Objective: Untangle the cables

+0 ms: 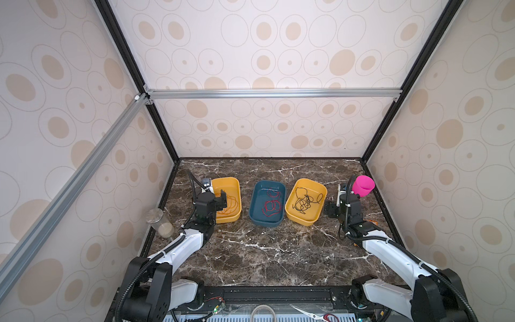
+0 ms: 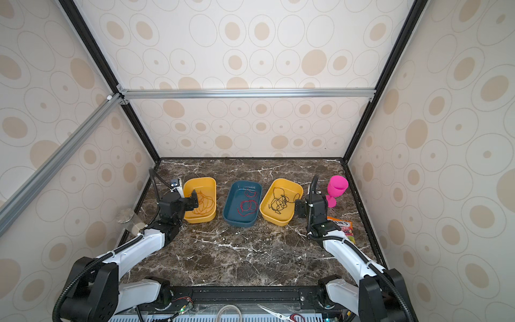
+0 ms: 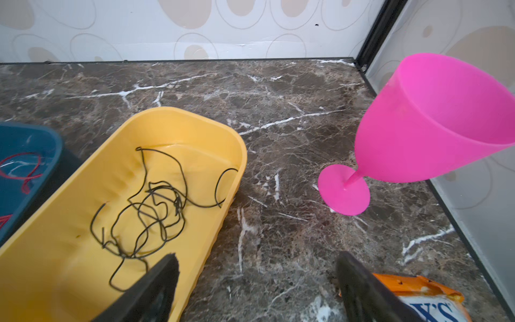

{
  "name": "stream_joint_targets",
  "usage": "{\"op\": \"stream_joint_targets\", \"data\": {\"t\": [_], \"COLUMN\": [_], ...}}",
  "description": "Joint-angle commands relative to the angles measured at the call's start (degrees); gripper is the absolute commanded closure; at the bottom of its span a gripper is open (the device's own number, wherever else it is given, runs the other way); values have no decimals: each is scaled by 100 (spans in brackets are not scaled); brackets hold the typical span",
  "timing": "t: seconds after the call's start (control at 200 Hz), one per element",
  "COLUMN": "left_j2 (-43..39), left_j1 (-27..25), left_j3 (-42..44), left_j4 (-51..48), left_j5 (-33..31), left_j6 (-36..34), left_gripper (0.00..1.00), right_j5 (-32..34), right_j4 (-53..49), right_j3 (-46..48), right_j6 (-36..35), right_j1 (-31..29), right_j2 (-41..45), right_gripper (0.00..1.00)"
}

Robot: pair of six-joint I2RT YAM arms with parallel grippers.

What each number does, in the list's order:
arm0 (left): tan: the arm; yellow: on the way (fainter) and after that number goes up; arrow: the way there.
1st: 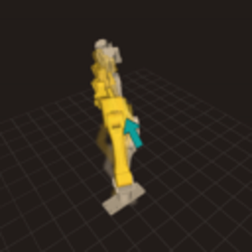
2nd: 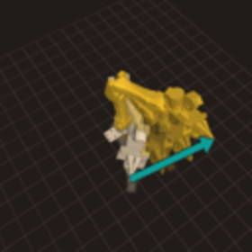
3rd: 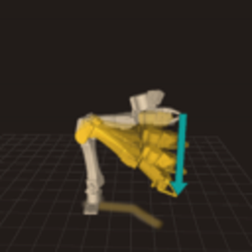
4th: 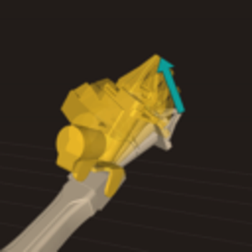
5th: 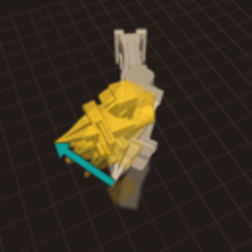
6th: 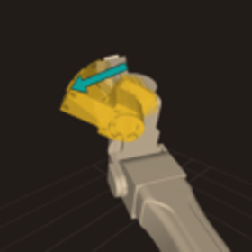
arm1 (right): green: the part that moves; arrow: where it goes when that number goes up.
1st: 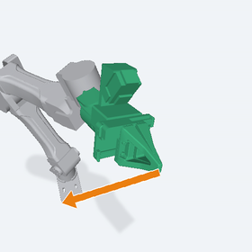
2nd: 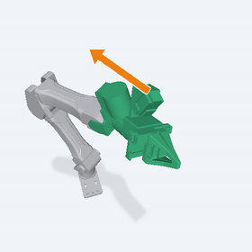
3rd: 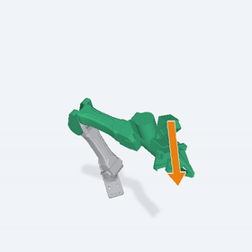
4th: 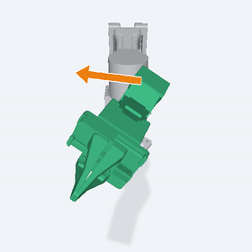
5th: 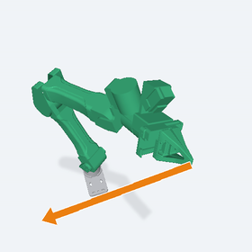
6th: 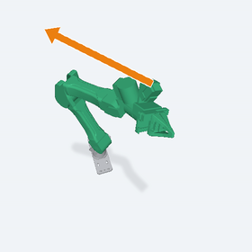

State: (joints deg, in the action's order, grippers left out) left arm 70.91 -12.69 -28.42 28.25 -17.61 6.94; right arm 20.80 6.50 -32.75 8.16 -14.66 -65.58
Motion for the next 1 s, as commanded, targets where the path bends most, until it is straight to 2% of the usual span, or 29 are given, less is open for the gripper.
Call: {"op": "stream_joint_targets", "data": {"t": [0.0,0.105,0.205,0.285,0.325,0.42,0.495,0.58,0.645,0.675,0.74,0.78,0.835,0.865,0.995], "left_j2": [279,686,1024,1192,1328,1555,1752,2052,1895,1975,1938,1970,1956,1964,1963], "left_j1": [104,315,355,372,396,538,653,733,728,748,896,1020,1057,1058,1064], "left_j3": [427,789,1184,1313,1473,1716,1843,1977,1822,1726,1571,1486,1478,1484,1515], "left_j4": [1590,2234,3319,3805,4355,4959,5404,5939,5312,5313,4891,4823,4758,4784,4869], "left_j5": [-221,99,423,346,348,303,524,654,588,524,719,867,916,915,921], "left_j6": [-923,-813,-963,-1144,-1224,-1010,-948,-933,-835,-817,-681,-578,-546,-545,-562], "left_gripper": [5,5,4,4,3,2,3,2,1,1,1,1,1,1,1], "right_j5": [601,741,800,683,644,588,280,-108,-297,-363,-375,-350,-632,-852,-831], "right_j4": [771,1099,1777,2739,3215,4000,4033,4509,5007,5113,5366,4870,3866,4012,4001], "right_j3": [171,302,627,1064,1261,1508,1458,1502,1548,1529,1386,1200,865,904,914], "right_j6": [-450,-628,-730,-811,-829,-892,-968,-1026,-1031,-1032,-1134,-1062,-689,-645,-688], "right_j1": [29,44,74,158,212,331,432,584,668,678,687,703,976,1123,1122], "right_j2": [-237,-493,-617,-715,-787,-1023,-1104,-1482,-1882,-2064,-2466,-2428,-2228,-2263,-2247], "right_gripper": [6,5,4,3,2,1,1,1,1,1,0,0,0,0,0]}}
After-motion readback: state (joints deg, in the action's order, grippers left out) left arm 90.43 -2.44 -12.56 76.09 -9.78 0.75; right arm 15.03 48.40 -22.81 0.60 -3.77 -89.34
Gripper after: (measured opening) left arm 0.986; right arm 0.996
